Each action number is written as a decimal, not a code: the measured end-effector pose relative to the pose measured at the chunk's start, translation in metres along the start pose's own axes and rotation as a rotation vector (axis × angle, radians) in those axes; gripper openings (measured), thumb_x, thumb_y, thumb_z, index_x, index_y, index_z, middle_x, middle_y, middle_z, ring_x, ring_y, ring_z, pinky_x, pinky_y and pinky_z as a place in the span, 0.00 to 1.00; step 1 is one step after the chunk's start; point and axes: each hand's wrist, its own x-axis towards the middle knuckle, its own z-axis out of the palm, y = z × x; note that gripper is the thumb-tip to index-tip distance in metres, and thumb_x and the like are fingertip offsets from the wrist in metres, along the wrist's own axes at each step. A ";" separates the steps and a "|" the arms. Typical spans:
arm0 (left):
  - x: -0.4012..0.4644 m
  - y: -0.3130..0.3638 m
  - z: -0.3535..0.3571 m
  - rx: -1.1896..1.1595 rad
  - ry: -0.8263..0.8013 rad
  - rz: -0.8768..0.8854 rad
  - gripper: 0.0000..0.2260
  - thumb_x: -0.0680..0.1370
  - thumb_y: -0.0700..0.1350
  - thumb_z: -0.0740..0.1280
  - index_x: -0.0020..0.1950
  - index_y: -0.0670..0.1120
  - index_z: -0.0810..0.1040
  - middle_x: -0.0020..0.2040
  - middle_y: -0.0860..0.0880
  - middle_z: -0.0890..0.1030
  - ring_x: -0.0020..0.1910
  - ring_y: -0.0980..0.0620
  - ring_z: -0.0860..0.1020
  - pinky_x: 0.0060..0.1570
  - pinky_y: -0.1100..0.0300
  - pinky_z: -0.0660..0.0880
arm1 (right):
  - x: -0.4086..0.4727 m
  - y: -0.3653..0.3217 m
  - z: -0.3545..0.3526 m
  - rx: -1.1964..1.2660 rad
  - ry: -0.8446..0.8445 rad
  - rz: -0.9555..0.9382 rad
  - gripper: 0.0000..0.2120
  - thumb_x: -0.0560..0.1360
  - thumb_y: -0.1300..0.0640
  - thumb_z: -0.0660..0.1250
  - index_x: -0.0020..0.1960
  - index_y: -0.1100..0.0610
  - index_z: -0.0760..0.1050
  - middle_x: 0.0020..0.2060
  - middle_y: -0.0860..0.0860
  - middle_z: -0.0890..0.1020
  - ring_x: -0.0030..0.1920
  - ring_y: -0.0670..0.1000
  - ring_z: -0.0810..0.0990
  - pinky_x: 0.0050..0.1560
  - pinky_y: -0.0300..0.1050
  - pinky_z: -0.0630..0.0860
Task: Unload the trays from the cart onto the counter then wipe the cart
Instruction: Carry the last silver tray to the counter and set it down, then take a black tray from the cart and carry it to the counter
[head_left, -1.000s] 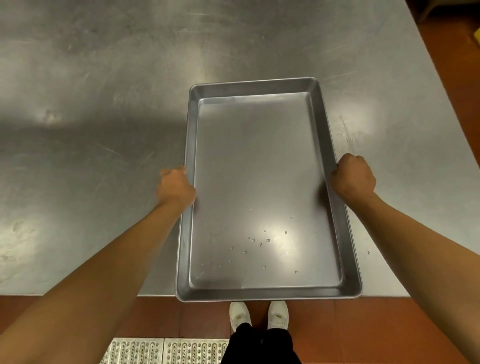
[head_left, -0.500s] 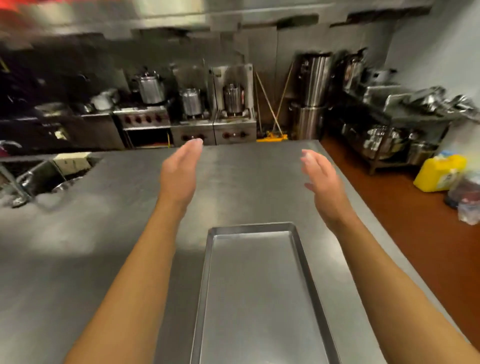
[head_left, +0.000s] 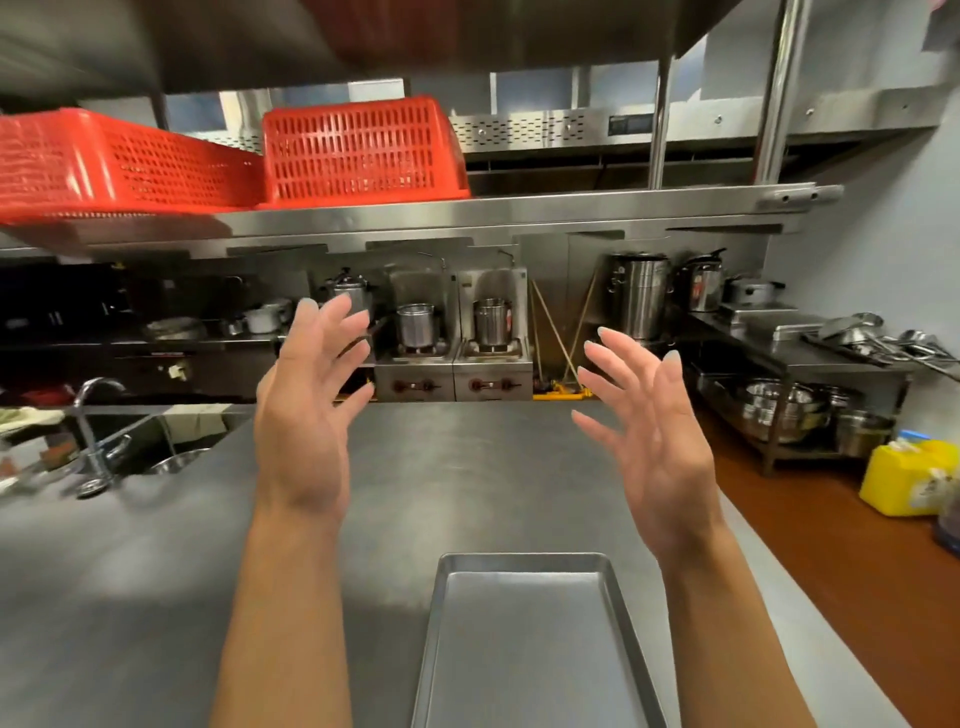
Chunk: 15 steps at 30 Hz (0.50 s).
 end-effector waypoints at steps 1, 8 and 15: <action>-0.002 0.003 -0.005 0.005 0.004 0.000 0.28 0.78 0.66 0.58 0.71 0.54 0.78 0.66 0.54 0.83 0.68 0.53 0.78 0.72 0.39 0.69 | -0.001 0.001 0.006 0.004 -0.008 0.001 0.46 0.69 0.20 0.58 0.78 0.46 0.67 0.73 0.43 0.74 0.73 0.46 0.73 0.73 0.60 0.70; -0.030 0.019 -0.046 0.113 0.116 0.017 0.27 0.78 0.67 0.58 0.72 0.55 0.78 0.66 0.57 0.82 0.68 0.56 0.78 0.72 0.42 0.69 | -0.008 0.006 0.052 0.109 -0.147 0.051 0.44 0.71 0.21 0.57 0.77 0.46 0.68 0.73 0.43 0.75 0.73 0.46 0.74 0.73 0.63 0.69; -0.112 0.050 -0.099 0.233 0.439 0.038 0.30 0.74 0.69 0.61 0.69 0.55 0.80 0.66 0.55 0.83 0.68 0.55 0.79 0.71 0.42 0.69 | -0.037 0.015 0.127 0.240 -0.516 0.146 0.40 0.72 0.22 0.56 0.75 0.45 0.71 0.71 0.43 0.77 0.71 0.45 0.74 0.73 0.63 0.68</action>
